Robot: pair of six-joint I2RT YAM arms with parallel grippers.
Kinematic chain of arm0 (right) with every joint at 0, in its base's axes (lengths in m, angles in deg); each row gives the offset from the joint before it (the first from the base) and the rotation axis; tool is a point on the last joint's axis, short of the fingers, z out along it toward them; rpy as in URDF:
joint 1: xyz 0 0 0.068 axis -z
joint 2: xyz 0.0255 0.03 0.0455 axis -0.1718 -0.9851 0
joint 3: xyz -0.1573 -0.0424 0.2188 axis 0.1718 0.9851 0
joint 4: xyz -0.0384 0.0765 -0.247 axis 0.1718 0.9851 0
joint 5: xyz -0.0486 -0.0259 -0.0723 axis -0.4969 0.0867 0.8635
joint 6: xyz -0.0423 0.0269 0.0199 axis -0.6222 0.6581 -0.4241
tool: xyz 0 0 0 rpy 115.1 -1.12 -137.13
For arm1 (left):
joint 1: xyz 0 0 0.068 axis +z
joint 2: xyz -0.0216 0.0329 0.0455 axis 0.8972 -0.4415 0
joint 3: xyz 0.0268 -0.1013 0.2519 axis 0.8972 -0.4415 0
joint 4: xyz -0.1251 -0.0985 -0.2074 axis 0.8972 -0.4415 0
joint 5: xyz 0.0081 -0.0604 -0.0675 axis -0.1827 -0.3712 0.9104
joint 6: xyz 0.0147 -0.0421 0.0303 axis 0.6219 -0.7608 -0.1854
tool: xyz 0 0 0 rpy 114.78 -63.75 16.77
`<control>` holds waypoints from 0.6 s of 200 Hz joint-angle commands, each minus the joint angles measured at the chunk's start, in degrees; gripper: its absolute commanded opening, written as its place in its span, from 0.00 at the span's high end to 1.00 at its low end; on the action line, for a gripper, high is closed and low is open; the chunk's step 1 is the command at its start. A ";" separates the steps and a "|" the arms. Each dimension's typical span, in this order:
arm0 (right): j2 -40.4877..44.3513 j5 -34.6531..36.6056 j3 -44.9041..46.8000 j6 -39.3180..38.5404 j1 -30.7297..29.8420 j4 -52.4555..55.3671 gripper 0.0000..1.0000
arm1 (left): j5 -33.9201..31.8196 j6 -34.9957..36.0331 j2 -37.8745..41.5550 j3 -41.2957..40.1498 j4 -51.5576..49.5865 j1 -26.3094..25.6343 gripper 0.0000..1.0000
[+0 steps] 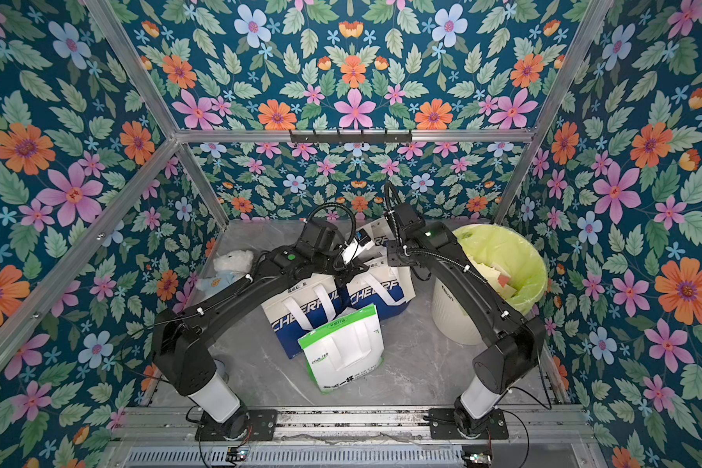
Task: Shred takeout receipts and throw away
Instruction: Tear off the takeout receipt from the takeout bag.
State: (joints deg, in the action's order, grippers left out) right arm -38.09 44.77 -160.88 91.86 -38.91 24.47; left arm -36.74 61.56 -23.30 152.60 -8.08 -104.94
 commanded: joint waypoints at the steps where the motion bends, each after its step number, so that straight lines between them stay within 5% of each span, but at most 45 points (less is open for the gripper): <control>1: -0.40 -0.30 -0.70 -0.43 0.02 -0.73 0.57 | 0.88 1.06 0.07 -0.09 -4.08 -0.01 1.00; 50: -0.45 1.69 0.77 -0.29 0.09 -0.59 0.60 | 0.85 1.10 0.16 -0.26 -4.19 -0.05 1.00; 120: -4.73 5.51 -1.23 -0.42 0.07 0.84 0.78 | 1.05 1.41 0.16 0.00 -4.37 -0.03 1.00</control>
State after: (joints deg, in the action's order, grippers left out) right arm -42.27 46.78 -161.58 91.64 -38.93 25.89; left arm -37.42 61.56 -23.19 152.49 -8.19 -104.90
